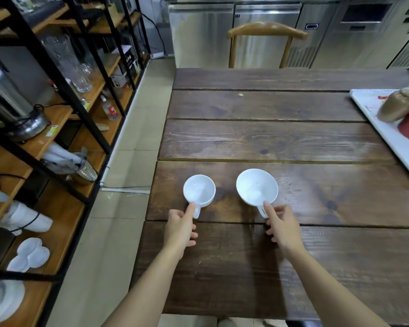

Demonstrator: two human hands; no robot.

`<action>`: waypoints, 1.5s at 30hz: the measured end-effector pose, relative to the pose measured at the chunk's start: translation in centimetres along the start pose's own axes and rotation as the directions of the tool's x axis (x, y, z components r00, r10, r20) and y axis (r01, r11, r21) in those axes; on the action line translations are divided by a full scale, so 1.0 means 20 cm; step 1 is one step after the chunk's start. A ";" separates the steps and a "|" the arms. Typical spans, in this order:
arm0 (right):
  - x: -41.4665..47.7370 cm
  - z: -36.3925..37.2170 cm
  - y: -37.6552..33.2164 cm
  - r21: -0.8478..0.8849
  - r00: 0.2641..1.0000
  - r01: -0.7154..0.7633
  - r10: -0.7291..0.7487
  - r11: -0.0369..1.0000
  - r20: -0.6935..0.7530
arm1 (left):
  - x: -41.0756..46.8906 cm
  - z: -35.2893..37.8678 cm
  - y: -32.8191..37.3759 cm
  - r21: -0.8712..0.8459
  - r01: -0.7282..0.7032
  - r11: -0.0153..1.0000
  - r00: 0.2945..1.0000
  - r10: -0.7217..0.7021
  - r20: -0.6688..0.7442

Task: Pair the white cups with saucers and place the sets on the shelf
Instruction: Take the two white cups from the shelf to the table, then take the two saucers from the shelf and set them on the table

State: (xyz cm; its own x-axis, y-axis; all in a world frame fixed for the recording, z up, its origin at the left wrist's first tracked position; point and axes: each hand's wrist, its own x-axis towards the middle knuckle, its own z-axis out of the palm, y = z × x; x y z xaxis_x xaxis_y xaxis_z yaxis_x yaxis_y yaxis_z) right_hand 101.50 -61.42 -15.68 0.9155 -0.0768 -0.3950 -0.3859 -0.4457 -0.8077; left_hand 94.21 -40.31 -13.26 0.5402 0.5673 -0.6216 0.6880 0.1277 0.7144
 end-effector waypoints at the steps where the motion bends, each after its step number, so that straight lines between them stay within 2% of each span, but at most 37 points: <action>1: 0.00 -0.01 0.00 -0.038 0.999 0.007 -0.008 0.999 -0.037 | 0.00 -0.01 -0.01 0.041 -0.022 0.999 0.999 0.023 -0.035; 4: -0.01 -0.06 -0.04 -0.125 0.989 0.064 -0.080 0.990 -0.124 | -0.03 -0.07 -0.02 0.241 -0.104 0.965 0.985 0.134 -0.111; 7: -0.02 -0.10 -0.10 -0.282 0.941 0.257 -0.306 0.924 -0.145 | -0.09 -0.16 -0.03 0.415 -0.166 0.895 0.947 0.261 -0.185; 10: -0.06 -0.09 -0.18 -0.406 0.845 0.466 -0.532 0.787 -0.061 | -0.19 -0.26 -0.05 0.584 -0.234 0.778 0.853 0.452 -0.261; 12: -0.12 -0.05 -0.25 -0.467 0.777 0.559 -0.629 0.686 0.005 | -0.26 -0.35 -0.06 0.660 -0.241 0.712 0.793 0.536 -0.289; 15: -0.26 0.07 -0.34 -0.481 0.688 0.674 -0.714 0.561 0.131 | -0.36 -0.49 -0.13 0.710 -0.255 0.656 0.707 0.628 -0.327; 18: -0.45 0.21 -0.42 -0.441 0.603 0.765 -0.762 0.469 0.236 | -0.47 -0.67 -0.22 0.714 -0.242 0.656 0.615 0.674 -0.410; 25: -1.06 0.71 -0.54 -0.310 0.387 0.914 -0.795 0.262 0.467 | -0.77 -1.29 -0.59 0.581 -0.170 0.796 0.517 0.573 -0.636; 32: -1.94 1.37 -0.55 -0.066 0.133 0.991 -0.784 0.116 0.606 | -1.17 -2.07 -1.14 0.523 0.019 0.852 0.373 0.480 -0.794; 35: -2.31 1.62 -0.53 0.076 -0.004 0.996 -0.780 0.055 0.626 | -1.36 -2.33 -1.37 0.447 0.077 0.891 0.284 0.410 -0.867; 39: -2.78 1.86 -0.52 0.230 -0.160 0.973 -0.725 -0.003 0.669 | -1.56 -2.60 -1.63 0.352 0.150 0.924 0.221 0.315 -0.923; 42: -3.07 2.04 -0.51 0.336 -0.292 0.939 -0.668 -0.065 0.685 | -1.66 -2.78 -1.79 0.264 0.181 0.947 0.142 0.240 -0.960; 45: -3.33 2.23 -0.49 0.420 -0.381 0.903 -0.616 -0.088 0.690 | -1.71 -2.96 -1.90 0.229 0.211 0.950 0.071 0.219 -0.973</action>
State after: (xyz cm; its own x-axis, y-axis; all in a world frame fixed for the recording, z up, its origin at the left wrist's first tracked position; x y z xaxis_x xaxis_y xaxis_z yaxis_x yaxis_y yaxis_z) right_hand 39.10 -12.13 -1.05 -0.1895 0.9190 0.3457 0.8128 0.3444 -0.4698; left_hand 20.90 -16.42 -0.20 -0.2829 0.8600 0.4247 0.8787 0.0549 0.4742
